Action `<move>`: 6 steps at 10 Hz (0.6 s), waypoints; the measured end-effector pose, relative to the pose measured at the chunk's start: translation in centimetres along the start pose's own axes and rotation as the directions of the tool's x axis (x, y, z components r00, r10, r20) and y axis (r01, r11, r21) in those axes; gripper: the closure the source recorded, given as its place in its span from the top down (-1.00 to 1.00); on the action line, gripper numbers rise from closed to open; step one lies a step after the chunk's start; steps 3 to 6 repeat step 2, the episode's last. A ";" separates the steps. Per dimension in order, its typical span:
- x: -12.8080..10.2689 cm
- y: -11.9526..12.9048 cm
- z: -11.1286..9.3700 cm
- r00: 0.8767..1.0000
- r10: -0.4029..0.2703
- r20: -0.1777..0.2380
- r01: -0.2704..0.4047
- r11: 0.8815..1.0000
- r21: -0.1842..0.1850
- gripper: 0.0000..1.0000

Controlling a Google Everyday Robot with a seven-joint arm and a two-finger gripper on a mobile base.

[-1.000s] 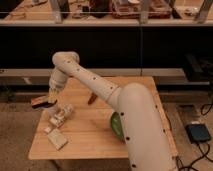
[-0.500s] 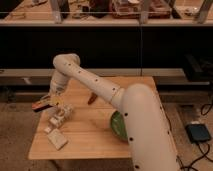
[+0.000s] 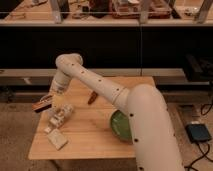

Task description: Place the eraser in the ceramic cup

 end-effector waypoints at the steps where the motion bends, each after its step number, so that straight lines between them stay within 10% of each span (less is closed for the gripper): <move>1: -0.3 -0.1 -0.6 1.000 0.007 -0.014 -0.007 1.000 -0.008 0.60; 6: -0.8 -0.5 -1.1 1.000 0.007 -0.022 -0.007 1.000 -0.010 0.60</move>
